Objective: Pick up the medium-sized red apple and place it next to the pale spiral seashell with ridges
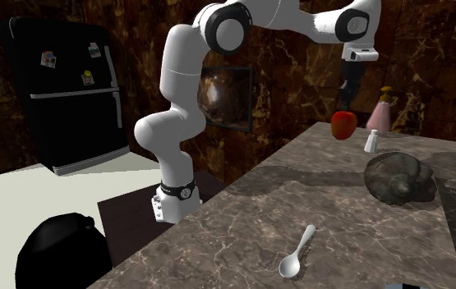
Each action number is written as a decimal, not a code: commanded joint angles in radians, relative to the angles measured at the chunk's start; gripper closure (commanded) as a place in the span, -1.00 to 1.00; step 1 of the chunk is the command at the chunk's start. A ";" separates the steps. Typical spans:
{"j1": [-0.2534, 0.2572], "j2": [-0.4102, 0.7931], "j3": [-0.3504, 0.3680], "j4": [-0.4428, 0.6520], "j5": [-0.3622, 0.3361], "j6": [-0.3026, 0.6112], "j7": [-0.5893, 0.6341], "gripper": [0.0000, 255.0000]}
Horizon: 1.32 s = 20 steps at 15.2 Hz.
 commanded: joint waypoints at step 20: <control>-0.001 0.054 -0.035 -0.228 -0.058 0.260 0.028 1.00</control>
